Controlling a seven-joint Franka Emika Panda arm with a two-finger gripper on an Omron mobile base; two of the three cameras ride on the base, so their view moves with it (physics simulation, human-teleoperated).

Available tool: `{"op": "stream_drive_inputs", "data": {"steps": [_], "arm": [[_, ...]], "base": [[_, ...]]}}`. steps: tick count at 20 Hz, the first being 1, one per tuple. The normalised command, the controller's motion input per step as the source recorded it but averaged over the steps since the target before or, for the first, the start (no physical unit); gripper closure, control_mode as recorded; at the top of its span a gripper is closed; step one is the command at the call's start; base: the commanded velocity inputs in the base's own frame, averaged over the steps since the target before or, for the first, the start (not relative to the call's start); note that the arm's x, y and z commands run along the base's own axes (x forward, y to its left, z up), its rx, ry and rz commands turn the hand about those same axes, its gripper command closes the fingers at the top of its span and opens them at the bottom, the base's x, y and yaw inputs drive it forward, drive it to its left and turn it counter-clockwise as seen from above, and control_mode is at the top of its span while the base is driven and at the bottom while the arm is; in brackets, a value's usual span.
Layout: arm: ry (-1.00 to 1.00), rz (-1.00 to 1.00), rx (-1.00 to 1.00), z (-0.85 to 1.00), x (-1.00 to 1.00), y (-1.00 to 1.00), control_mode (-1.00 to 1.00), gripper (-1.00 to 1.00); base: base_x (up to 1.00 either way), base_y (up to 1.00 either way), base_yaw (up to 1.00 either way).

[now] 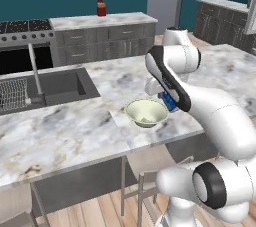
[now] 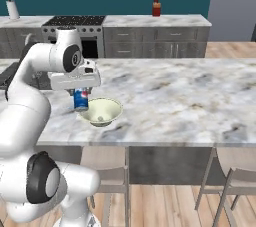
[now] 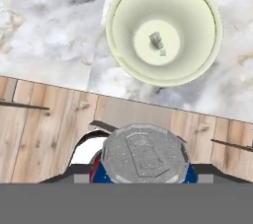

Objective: Open the fridge, grab two sodas, and place both sodas inside the bowl with ice on the dining counter.

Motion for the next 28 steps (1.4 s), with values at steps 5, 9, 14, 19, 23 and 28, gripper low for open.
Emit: {"op": "stream_drive_inputs", "data": {"steps": [5,9,14,19,23,28], "arm": [[0.11,0.25,-0.06,-0.47,0.48,0.0,-1.0,1.0],[0.0,0.21,-0.01,-0.37,0.55,0.0,-1.0,1.0],[0.02,0.19,0.0,-0.43,0.54,0.01,-1.0,1.0],[0.1,0.14,-0.01,-0.47,0.59,0.03,-1.0,1.0],[0.11,0.1,-0.01,-0.43,0.7,0.0,-1.0,1.0],[0.1,0.09,-0.02,-0.45,0.66,0.01,-1.0,1.0]], "base": [[0.0,0.0,0.0],[0.0,0.0,0.0],[0.0,0.0,0.0],[0.0,0.0,0.0],[0.0,0.0,0.0],[0.0,0.0,0.0]]}}
